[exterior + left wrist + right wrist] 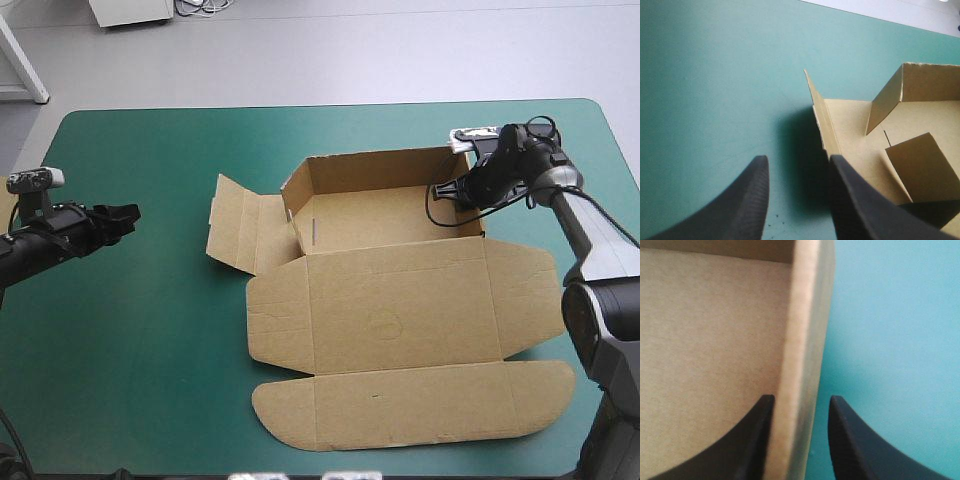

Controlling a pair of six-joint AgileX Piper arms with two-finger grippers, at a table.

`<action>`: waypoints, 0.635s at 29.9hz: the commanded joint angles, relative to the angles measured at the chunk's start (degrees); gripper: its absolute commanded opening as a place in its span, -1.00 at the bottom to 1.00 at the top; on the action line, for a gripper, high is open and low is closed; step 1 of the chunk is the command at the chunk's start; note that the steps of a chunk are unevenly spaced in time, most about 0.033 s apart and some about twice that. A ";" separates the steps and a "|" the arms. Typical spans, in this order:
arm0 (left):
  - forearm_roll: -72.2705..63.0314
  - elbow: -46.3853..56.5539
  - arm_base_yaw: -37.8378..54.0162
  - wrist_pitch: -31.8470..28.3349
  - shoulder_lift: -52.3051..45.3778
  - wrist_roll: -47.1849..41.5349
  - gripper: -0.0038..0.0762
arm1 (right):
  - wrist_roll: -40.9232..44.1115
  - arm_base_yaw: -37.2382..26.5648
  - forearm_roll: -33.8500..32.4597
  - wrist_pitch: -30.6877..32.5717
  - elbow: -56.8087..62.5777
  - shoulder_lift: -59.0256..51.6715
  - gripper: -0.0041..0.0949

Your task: Fold the box

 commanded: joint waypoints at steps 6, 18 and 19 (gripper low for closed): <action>-3.62 -1.46 -0.33 -0.80 -1.27 0.03 -0.30 | 1.64 -0.89 -6.33 1.60 -4.66 -4.55 -0.92; -3.85 -1.46 -0.33 -0.61 -1.27 0.12 -0.30 | 2.13 -0.89 -10.28 1.28 -4.05 -2.78 -0.70; -3.85 -1.46 -0.33 -0.61 -1.27 0.12 -0.30 | 2.36 -0.89 -10.29 1.28 -4.05 -2.78 -0.61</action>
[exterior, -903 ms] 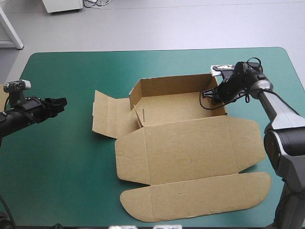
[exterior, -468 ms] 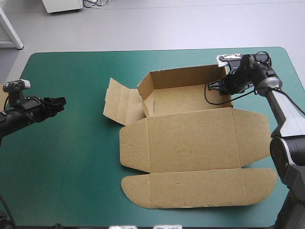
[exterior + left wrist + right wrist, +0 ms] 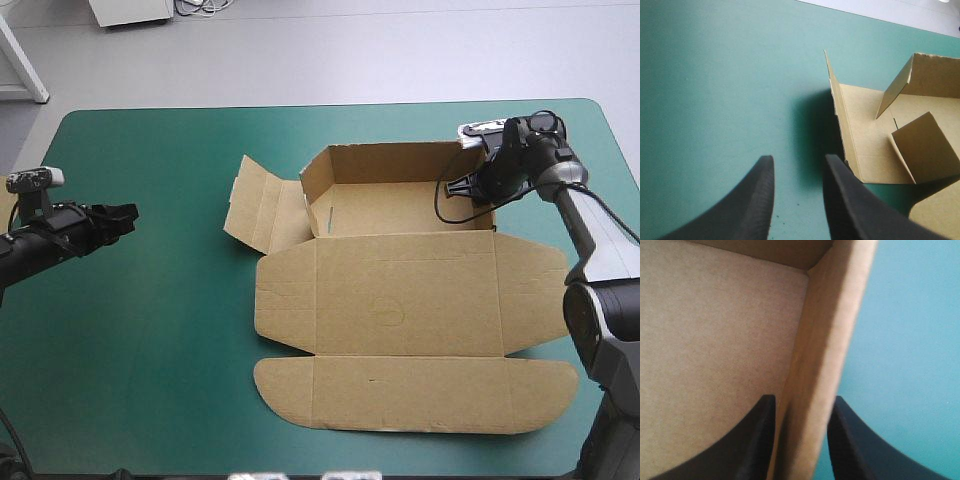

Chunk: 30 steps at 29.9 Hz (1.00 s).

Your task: Fold the box

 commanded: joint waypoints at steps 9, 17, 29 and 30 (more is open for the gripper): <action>-4.13 -1.46 -0.33 -0.15 -1.27 0.06 -0.30 | 1.72 -0.63 -4.44 1.39 -1.50 -2.75 -0.86; -2.09 -1.46 -0.33 0.42 -1.61 0.06 -0.30 | 4.62 -0.63 -1.85 -2.77 -1.50 -3.10 -0.95; 0.66 -1.46 -0.33 -0.43 -2.00 0.21 -0.76 | -12.32 -10.64 32.78 -8.71 -1.92 -9.37 -0.95; 0.92 -1.46 -0.33 -0.56 -2.00 0.21 -0.83 | -14.74 -11.85 36.34 -8.18 -1.81 -9.48 -0.95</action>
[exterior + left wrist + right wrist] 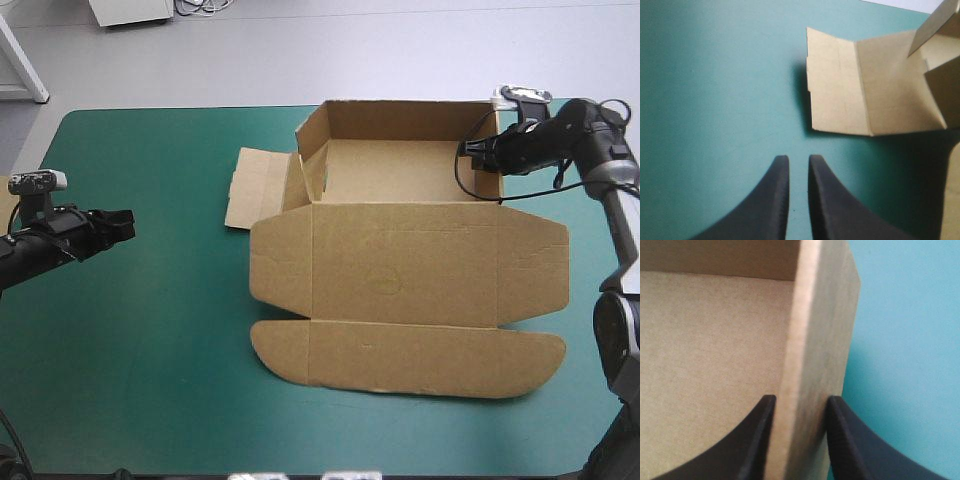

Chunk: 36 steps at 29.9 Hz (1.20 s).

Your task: Fold the box

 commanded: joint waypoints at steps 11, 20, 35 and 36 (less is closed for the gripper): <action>-6.41 1.64 -0.23 -14.72 3.63 4.26 -0.90 | -16.22 -7.46 23.75 2.11 -1.81 -9.03 -0.95; -25.90 2.53 -0.23 3.14 15.05 18.69 -0.90 | -18.06 -7.46 29.39 3.88 -1.81 -10.97 -0.95; -40.48 2.42 -6.75 15.02 22.95 27.15 -0.90 | -18.72 -7.46 30.83 6.42 -1.81 -11.98 -0.95; -41.36 2.20 -7.93 15.02 23.19 27.88 -0.90 | -18.72 -7.46 30.99 6.42 -1.81 -11.98 -0.95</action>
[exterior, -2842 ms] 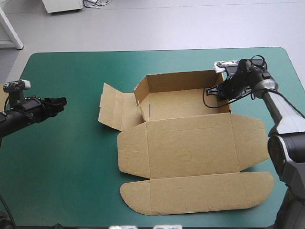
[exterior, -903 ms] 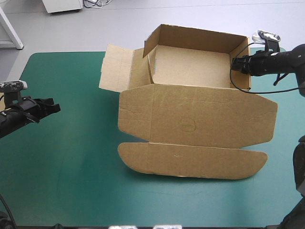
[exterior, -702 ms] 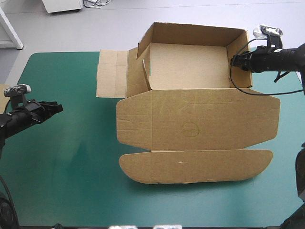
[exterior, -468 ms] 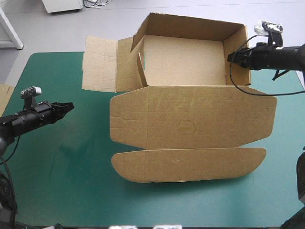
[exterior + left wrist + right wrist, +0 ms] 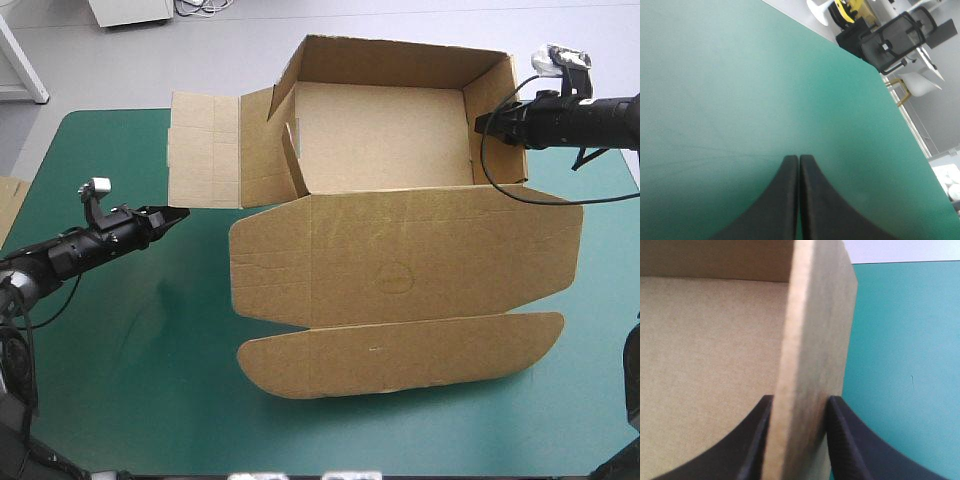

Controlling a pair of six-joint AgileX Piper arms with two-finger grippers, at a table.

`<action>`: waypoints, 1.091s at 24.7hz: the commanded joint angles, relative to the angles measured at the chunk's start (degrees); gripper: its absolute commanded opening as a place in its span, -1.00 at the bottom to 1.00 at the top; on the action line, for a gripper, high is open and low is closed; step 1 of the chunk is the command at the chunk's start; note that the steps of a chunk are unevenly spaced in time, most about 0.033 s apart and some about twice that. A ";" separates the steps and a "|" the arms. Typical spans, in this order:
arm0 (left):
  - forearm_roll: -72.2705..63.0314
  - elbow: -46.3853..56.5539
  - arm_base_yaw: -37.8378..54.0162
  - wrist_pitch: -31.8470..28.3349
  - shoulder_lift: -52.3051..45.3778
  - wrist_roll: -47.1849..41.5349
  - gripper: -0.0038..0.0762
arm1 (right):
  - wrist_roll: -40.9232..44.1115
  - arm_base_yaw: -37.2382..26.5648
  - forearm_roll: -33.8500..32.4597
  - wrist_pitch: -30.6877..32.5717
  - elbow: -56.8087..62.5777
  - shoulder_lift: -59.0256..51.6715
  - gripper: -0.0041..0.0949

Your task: Fold the box

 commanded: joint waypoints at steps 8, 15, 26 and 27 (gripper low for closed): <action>-9.07 -6.14 -9.52 3.78 0.34 3.14 -0.90 | -0.13 -0.36 7.27 -0.84 -1.81 -3.32 -0.95; -12.36 -12.14 -10.50 8.52 0.34 2.30 -0.90 | -0.02 -0.36 7.17 -0.84 -1.81 -3.32 -0.95; -12.36 -21.21 -14.79 13.38 0.34 -7.56 -0.93 | 0.02 -0.36 2.53 -1.15 -1.72 -3.32 -0.95; -12.47 -22.67 -15.56 13.38 0.34 -8.83 -0.93 | 0.02 -0.36 1.33 -1.70 -1.72 -3.32 -0.95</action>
